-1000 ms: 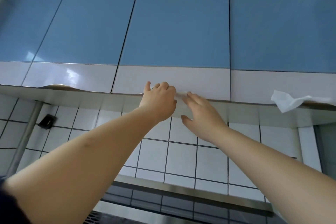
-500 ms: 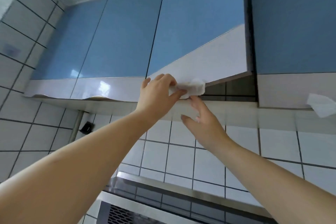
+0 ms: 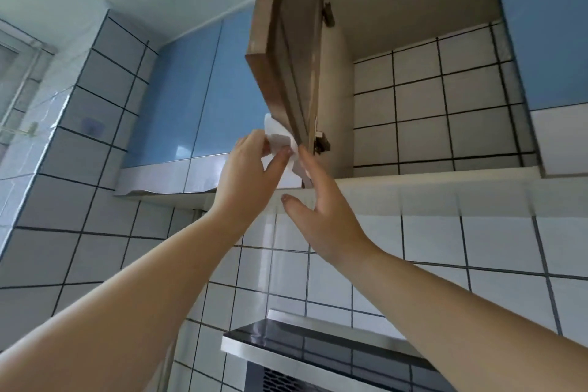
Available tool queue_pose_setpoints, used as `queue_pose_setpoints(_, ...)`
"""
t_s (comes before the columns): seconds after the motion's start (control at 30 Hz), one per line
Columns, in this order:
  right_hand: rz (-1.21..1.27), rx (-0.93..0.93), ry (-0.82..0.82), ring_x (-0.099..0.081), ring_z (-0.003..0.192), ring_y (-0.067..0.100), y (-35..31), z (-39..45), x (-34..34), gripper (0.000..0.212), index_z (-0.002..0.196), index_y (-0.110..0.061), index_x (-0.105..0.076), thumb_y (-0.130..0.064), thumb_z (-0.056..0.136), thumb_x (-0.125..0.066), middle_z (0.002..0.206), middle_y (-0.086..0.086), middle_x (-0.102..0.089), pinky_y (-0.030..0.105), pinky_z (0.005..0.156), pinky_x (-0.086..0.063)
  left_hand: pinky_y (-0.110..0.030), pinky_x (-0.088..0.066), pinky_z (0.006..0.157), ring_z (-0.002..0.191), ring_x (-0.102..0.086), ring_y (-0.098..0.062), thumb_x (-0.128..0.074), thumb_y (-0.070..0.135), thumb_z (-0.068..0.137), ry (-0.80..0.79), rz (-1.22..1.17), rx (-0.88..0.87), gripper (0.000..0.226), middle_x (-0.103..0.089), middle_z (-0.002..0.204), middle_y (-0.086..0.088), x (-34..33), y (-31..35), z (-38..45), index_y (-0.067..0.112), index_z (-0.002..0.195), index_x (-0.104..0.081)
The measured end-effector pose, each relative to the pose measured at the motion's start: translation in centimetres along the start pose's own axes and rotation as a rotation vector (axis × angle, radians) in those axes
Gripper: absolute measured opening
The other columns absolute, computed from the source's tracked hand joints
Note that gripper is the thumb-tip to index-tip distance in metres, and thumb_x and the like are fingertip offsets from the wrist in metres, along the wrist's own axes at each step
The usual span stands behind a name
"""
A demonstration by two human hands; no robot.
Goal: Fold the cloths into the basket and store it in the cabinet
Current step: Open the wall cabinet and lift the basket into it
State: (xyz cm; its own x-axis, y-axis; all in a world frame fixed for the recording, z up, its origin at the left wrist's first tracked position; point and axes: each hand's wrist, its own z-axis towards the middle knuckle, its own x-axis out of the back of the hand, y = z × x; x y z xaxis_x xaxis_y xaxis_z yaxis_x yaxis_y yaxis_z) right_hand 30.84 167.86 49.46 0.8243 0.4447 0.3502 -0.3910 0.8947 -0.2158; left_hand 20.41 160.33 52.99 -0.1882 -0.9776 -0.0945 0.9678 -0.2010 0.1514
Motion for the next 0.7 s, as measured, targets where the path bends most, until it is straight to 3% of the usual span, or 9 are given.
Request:
queue_pose_setpoints(0.07, -0.030, 0.004, 0.019, -0.025, 0.137, 0.000, -0.2, 0.9, -1.8, 0.068, 0.147, -0.032, -0.022, -0.017, 0.090, -0.055, 0.149, -0.014, -0.031, 0.022, 0.111, -0.023, -0.036, -0.051, 0.083, 0.095, -0.062, -0.014, -0.056, 0.025, 0.090, 0.005, 0.027, 0.028, 0.015, -0.065, 0.089, 0.006, 1.1, -1.4, 0.3, 0.033, 0.078, -0.053)
queue_pose_setpoints(0.2, -0.142, 0.023, 0.024, -0.025, 0.138, 0.005, -0.2, 2.3, -4.5, 0.064, 0.146, -0.030, -0.026, -0.025, 0.090, -0.057, 0.149, -0.010, -0.031, 0.020, 0.105, -0.024, -0.009, -0.043, 0.070, 0.090, -0.062, -0.005, -0.055, 0.025, 0.092, 0.006, -0.027, 0.119, 0.010, -0.066, 0.098, 0.005, 2.4, -3.4, 0.7, 0.016, 0.096, -0.059)
queue_pose_setpoints(0.37, -0.234, 0.028, 0.049, -0.028, 0.137, 0.017, 0.0, 3.3, -7.6, 0.067, 0.145, -0.030, -0.027, -0.033, 0.086, -0.058, 0.148, -0.004, -0.031, 0.042, 0.110, -0.035, -0.023, -0.051, 0.081, 0.094, -0.064, -0.009, -0.055, 0.025, 0.093, 0.003, -0.111, 0.172, 0.019, -0.068, 0.101, 0.003, 3.6, -5.8, 0.8, 0.012, 0.105, -0.061)
queue_pose_setpoints(0.47, -0.264, 0.026, 0.079, -0.027, 0.138, 0.017, 0.0, 3.5, -8.7, 0.069, 0.145, -0.030, -0.024, -0.032, 0.087, -0.060, 0.149, -0.002, -0.025, 0.038, 0.112, -0.033, -0.023, -0.051, 0.078, 0.091, -0.064, -0.009, -0.054, 0.025, 0.093, -0.010, -0.136, 0.174, 0.018, -0.069, 0.099, 0.003, 3.8, -6.5, 1.0, 0.012, 0.103, -0.061)
queue_pose_setpoints(0.53, -0.289, 0.020, 0.089, -0.026, 0.138, 0.017, 0.1, 3.5, -9.0, 0.072, 0.147, -0.029, -0.021, -0.031, 0.087, -0.061, 0.151, -0.002, -0.022, 0.033, 0.109, -0.032, -0.015, -0.047, 0.072, 0.088, -0.063, -0.007, -0.054, 0.025, 0.093, -0.011, -0.136, 0.165, 0.014, -0.067, 0.096, 0.005, 3.8, -6.6, 1.1, 0.014, 0.101, -0.059)
queue_pose_setpoints(0.7, -0.289, 0.028, 0.098, -0.026, 0.137, 0.018, 0.3, 3.5, -9.0, 0.069, 0.146, -0.031, -0.023, -0.032, 0.087, -0.060, 0.149, -0.003, -0.022, 0.037, 0.110, -0.034, -0.012, -0.045, 0.073, 0.089, -0.062, -0.007, -0.053, 0.023, 0.093, -0.009, -0.153, 0.157, 0.013, -0.066, 0.097, 0.005, 3.8, -6.7, 1.3, 0.014, 0.102, -0.059)
